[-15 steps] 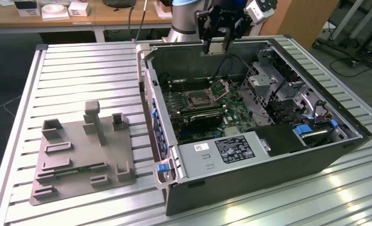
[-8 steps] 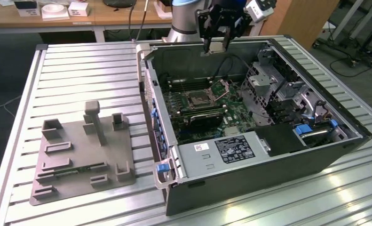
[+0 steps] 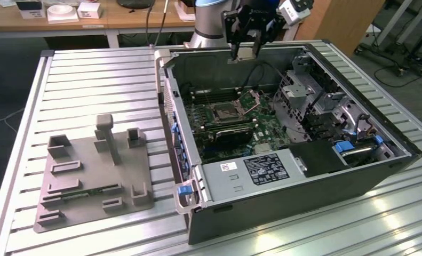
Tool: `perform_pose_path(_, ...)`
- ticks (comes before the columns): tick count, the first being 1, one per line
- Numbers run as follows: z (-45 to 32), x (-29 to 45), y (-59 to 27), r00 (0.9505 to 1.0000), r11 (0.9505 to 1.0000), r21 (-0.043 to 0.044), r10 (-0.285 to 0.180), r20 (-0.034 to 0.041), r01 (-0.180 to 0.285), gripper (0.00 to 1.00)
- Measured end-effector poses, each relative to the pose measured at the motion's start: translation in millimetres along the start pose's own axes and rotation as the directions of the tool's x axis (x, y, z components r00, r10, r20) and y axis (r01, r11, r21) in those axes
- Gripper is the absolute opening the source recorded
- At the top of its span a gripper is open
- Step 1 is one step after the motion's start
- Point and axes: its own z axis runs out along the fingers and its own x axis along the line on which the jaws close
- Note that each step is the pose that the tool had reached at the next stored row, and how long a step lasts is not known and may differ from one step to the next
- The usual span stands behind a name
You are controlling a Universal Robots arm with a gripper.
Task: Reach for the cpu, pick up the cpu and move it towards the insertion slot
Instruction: 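Pick up the cpu and move it towards the insertion slot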
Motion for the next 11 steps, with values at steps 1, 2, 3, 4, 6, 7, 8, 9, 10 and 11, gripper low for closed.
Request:
perform_pose_path(1,0.0,0.1,0.0,1.0000,1.0000,0.0000,0.000,0.0000,0.000,0.55)
perform_pose_path(2,0.1,0.3,0.0,1.0000,1.0000,0.0000,0.000,0.0000,0.000,0.55)
perform_pose_path(3,0.4,0.7,0.1,1.0000,1.0000,-0.0003,0.000,0.0001,0.000,0.55)
perform_pose_path(4,0.5,1.5,0.4,1.0000,1.0000,-0.0002,0.000,0.0001,0.000,0.55)
perform_pose_path(6,0.9,5.9,2.2,1.0000,1.0000,-0.0001,0.000,0.0000,0.000,0.55)
perform_pose_path(7,1.3,7.9,3.6,1.0000,1.0000,0.0000,0.000,0.0000,0.000,0.55)
perform_pose_path(8,1.7,9.1,5.6,1.0000,1.0000,0.0000,0.000,0.0000,0.000,0.55)
perform_pose_path(9,2.3,9.7,8.3,1.0000,1.0000,0.0000,0.000,0.0001,0.000,0.55)
perform_pose_path(10,2.9,10.5,11.9,1.0000,1.0000,0.0001,0.000,-0.0001,0.000,0.55)
perform_pose_path(11,3.5,11.3,15.0,1.0000,1.0000,-0.0002,0.000,0.0001,0.000,0.55)
